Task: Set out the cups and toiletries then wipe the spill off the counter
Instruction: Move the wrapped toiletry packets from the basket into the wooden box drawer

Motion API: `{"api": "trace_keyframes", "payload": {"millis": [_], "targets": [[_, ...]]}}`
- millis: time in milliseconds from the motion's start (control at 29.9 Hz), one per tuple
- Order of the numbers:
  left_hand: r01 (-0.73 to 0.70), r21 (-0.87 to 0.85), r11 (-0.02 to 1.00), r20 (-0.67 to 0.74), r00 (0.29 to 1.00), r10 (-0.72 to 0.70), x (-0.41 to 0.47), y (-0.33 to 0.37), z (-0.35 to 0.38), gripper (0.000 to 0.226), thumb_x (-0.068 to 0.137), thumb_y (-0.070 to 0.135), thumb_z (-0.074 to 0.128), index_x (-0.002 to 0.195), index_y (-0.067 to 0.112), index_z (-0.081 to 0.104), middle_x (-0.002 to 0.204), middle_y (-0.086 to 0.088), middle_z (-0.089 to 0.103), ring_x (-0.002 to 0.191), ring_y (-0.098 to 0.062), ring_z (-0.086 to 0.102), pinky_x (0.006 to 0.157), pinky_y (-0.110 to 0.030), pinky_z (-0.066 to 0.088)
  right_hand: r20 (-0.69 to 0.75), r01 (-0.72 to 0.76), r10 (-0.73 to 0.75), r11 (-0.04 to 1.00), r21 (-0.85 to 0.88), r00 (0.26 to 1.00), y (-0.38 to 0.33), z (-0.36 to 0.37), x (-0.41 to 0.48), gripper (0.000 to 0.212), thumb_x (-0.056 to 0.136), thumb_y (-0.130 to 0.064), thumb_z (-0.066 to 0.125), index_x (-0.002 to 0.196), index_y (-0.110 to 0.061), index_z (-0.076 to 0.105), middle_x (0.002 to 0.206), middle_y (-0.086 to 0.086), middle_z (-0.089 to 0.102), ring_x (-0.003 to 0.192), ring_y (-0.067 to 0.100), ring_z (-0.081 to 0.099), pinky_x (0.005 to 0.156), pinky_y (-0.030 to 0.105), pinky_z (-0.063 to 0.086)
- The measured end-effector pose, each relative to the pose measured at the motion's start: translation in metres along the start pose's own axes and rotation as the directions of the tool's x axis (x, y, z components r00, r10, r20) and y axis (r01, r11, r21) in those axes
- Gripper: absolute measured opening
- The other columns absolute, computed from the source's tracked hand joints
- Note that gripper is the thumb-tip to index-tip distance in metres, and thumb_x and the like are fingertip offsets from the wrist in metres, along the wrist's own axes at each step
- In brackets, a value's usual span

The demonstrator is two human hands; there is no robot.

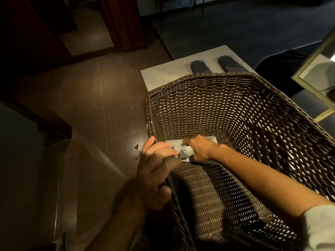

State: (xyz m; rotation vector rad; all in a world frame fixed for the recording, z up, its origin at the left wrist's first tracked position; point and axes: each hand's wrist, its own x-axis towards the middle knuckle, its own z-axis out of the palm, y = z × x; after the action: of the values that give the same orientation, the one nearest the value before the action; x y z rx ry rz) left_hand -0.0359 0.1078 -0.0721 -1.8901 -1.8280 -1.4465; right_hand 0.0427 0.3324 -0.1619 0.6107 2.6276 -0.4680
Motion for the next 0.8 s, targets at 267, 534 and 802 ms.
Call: {"api": "trace_keyframes", "payload": {"millis": [267, 534, 802], "targets": [[-0.004, 0.013, 1.0, 0.014, 1.0, 0.003, 0.0, 0.001, -0.003, 0.076, 0.104, 0.06, 0.006, 0.108, 0.014, 0.067, 0.117, -0.003, 0.063, 0.128, -0.019, 0.054, 0.119, -0.051, 0.022, 0.119, -0.068, 0.069, 0.998, -0.006, 0.99, -0.004, 0.009, 0.002, 0.021, 0.082, -0.006, 0.068, 0.102, -0.011, 0.065, 0.104, 0.01, 0.065, 0.099, 0.028, 0.066, 0.076, 0.029, 0.053], [-0.012, 0.013, 1.0, 0.008, 1.0, 0.012, -0.001, 0.0, -0.003, 0.074, 0.104, 0.059, 0.008, 0.109, 0.014, 0.066, 0.119, -0.002, 0.063, 0.129, -0.02, 0.055, 0.118, -0.053, 0.024, -0.161, 0.111, -0.127, 0.988, -0.107, 0.979, -0.004, -0.004, 0.009, 0.053, 0.085, -0.003, 0.067, 0.131, -0.015, 0.043, 0.093, 0.006, 0.057, 0.091, 0.031, 0.064, 0.068, 0.035, 0.042], [-0.038, 0.019, 0.999, 0.036, 0.999, 0.038, -0.002, -0.003, -0.005, 0.073, 0.105, 0.057, 0.009, 0.109, 0.012, 0.066, 0.119, -0.003, 0.062, 0.131, -0.017, 0.052, 0.118, -0.052, 0.023, -0.06, -0.022, 0.014, 0.99, -0.138, 0.998, 0.005, 0.001, 0.022, 0.022, 0.085, -0.018, 0.068, 0.104, -0.008, 0.068, 0.109, 0.013, 0.064, 0.105, 0.031, 0.058, 0.09, 0.04, 0.051]]}}
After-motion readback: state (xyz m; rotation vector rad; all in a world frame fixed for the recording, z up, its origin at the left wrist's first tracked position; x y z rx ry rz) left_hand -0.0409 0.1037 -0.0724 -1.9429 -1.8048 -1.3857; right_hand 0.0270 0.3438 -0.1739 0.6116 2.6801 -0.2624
